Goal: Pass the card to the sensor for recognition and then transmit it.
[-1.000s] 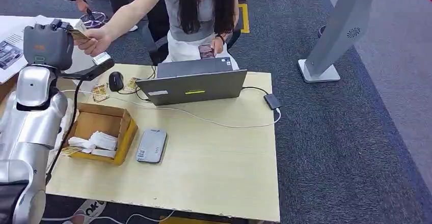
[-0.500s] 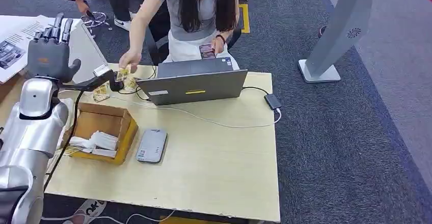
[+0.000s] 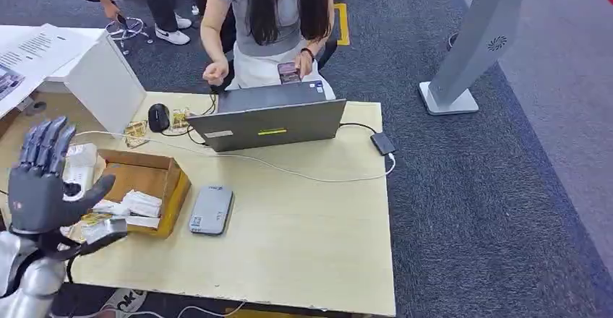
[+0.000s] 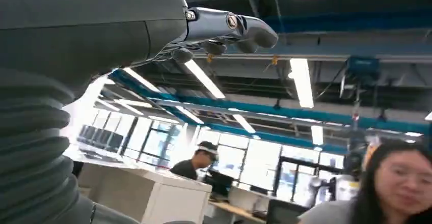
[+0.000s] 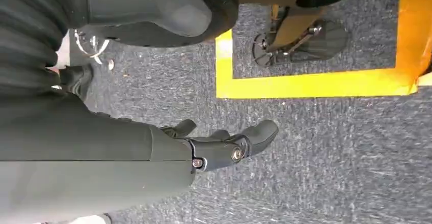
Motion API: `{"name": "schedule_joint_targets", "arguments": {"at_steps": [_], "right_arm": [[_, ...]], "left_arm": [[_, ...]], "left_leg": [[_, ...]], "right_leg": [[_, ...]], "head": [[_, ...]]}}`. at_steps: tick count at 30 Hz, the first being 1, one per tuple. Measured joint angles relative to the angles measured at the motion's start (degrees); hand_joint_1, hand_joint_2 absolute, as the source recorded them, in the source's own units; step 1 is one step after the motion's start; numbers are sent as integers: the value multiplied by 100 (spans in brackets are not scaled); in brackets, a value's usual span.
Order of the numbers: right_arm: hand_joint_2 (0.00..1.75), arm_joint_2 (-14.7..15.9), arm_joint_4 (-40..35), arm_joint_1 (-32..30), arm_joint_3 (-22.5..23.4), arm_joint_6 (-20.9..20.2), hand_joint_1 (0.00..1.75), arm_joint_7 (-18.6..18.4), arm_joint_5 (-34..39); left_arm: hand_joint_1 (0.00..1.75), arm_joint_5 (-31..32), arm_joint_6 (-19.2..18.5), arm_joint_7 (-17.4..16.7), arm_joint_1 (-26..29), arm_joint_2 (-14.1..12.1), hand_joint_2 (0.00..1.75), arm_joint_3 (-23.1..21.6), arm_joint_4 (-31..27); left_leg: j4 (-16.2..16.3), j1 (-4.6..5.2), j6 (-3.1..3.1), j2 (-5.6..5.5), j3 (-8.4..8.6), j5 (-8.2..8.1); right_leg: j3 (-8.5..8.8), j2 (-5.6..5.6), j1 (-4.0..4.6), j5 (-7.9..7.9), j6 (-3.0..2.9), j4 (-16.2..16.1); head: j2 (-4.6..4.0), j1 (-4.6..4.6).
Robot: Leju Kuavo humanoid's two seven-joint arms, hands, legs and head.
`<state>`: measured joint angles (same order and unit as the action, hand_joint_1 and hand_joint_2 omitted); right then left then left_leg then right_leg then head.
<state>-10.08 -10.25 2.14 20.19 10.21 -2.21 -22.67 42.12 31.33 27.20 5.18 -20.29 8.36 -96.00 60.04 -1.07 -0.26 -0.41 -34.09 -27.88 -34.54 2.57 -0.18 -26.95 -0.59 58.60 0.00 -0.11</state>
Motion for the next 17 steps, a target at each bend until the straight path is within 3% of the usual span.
{"name": "schedule_joint_targets", "arguments": {"at_steps": [5,12,14,16,17], "right_arm": [[175,-4,-2,0,100,-2,0,11,-15],[175,-15,-2,5,162,-2,0,17,-15],[175,-20,-2,8,188,18,0,85,44],[175,-33,-2,5,247,81,0,157,94],[175,-35,-2,-2,287,98,0,201,116]], "left_arm": [[0,22,-265,182,611,186,175,659,-794],[0,18,-322,215,753,313,175,919,-1116],[0,-345,-322,430,900,358,175,1009,-1228],[0,-1119,-530,913,1219,479,175,1303,-1499],[0,-1481,-683,974,1368,582,175,1552,-1646]], "left_leg": [[0,-1,0,-88,-8,2],[0,-4,-3,-90,-4,9],[-2,-5,-4,-87,-6,8],[-2,-5,-9,-69,2,1],[-2,-5,-8,-63,1,-2]], "right_leg": [[23,-80,1,-17,4,0],[30,-87,3,-9,-4,4],[36,-84,3,-9,-6,6],[33,-66,3,-10,-9,6],[31,-61,3,-10,-9,6]], "head": [[0,0],[0,0],[0,0],[0,-2],[0,-5]]}}
